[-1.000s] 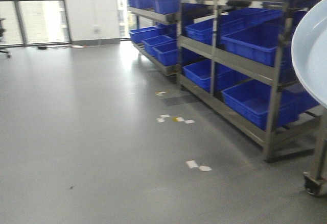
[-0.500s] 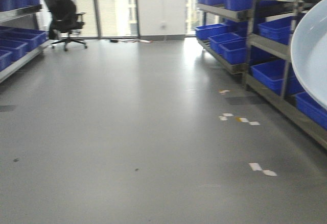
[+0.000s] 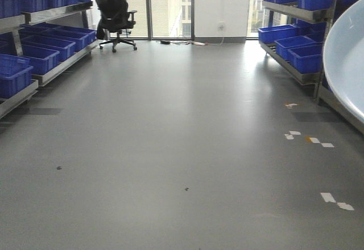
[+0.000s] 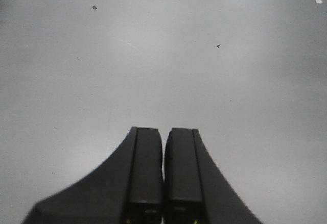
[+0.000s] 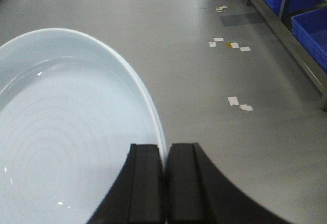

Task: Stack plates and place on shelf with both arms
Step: 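Drive the base to the blue bin rack holding the plates aloft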

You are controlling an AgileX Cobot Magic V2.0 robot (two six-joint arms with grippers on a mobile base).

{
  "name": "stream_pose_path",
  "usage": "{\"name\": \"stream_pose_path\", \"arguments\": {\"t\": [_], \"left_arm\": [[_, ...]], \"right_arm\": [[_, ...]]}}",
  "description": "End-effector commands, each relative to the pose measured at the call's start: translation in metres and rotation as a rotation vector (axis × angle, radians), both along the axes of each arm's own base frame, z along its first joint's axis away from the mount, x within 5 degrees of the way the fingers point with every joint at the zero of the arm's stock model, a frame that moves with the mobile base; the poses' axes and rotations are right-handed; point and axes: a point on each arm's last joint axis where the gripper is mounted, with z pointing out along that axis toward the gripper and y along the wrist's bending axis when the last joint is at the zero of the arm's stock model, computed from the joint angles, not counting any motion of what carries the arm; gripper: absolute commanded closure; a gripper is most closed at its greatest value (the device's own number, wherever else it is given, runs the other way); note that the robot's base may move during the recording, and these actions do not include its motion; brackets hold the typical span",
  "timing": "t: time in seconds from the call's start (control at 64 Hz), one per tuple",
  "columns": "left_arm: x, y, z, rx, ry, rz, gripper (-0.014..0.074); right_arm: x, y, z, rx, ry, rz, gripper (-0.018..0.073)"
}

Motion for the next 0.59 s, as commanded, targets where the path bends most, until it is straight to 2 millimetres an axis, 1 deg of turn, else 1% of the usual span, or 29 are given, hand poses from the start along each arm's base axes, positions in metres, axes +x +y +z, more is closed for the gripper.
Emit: {"name": "stream_pose_path", "arguments": {"t": [0.0, 0.578], "left_arm": [[0.0042, -0.0009, 0.0139, -0.016, -0.092, -0.003, 0.0507], [0.0042, -0.0009, 0.0139, -0.016, -0.092, -0.003, 0.0507]], "right_arm": [[0.0022, -0.0001, 0.0182, -0.02, -0.12, 0.004, 0.0502], [0.0022, -0.0001, 0.0182, -0.02, -0.12, 0.004, 0.0502]]}}
